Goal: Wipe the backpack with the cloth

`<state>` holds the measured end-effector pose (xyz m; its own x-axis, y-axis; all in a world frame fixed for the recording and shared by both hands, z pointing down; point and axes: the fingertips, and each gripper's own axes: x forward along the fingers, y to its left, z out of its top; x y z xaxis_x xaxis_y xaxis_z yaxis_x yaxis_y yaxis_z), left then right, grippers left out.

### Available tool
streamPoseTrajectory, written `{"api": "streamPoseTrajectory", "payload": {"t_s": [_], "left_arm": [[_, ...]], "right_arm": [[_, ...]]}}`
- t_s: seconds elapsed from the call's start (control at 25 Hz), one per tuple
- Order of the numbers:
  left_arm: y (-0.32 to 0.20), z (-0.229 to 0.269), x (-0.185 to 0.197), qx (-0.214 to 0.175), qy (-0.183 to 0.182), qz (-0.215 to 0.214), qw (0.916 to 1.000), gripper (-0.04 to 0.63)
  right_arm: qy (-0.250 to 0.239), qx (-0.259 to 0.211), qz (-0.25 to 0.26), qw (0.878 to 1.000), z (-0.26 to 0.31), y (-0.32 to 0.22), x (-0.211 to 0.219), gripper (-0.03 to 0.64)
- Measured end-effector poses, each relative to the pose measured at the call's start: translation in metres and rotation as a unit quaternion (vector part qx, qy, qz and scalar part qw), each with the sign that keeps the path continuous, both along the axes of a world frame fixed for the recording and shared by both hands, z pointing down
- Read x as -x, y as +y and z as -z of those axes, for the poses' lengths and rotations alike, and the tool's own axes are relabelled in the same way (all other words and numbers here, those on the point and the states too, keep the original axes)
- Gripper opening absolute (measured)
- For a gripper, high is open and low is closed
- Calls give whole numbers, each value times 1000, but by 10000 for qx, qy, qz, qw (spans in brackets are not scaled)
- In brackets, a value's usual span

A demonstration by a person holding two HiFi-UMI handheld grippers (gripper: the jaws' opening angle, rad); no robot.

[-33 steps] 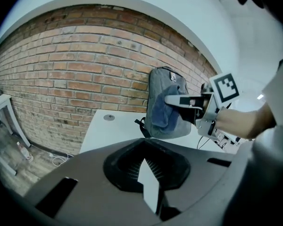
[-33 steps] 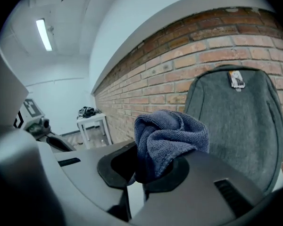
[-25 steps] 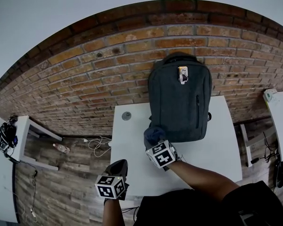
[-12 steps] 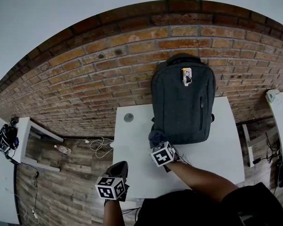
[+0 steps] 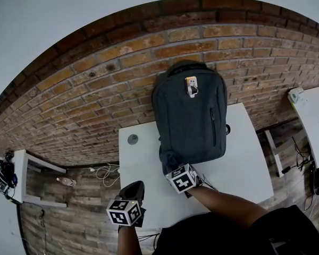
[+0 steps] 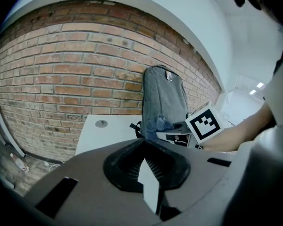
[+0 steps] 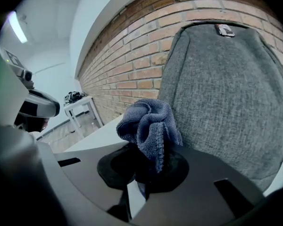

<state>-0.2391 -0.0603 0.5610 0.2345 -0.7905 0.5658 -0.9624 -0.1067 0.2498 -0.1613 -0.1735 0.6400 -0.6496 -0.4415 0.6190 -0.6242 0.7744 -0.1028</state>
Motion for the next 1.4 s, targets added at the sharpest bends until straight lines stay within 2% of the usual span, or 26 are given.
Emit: {"api": "streamPoseTrajectory", "payload": {"t_s": [0.44,0.68,1.12,1.4], "left_arm": [[-14,-2,-14,18,66,-200,9998,-6],[-19,-1,-24,3,56,-289,9996,-6],[-19,-3,-41,50,27,-391,9992,-6],[-19,-1,-47,47,-10,-437,9990,-6]], "right_arm": [[-366,240,-410,9982,7,-11,-37,37],[-503,223,-662,9963,7,-19,-57,37],[-438,296,-1133,9921,4,-32,-118,37],[-132,5,-1346,9908,2,-44,-163,37]]}}
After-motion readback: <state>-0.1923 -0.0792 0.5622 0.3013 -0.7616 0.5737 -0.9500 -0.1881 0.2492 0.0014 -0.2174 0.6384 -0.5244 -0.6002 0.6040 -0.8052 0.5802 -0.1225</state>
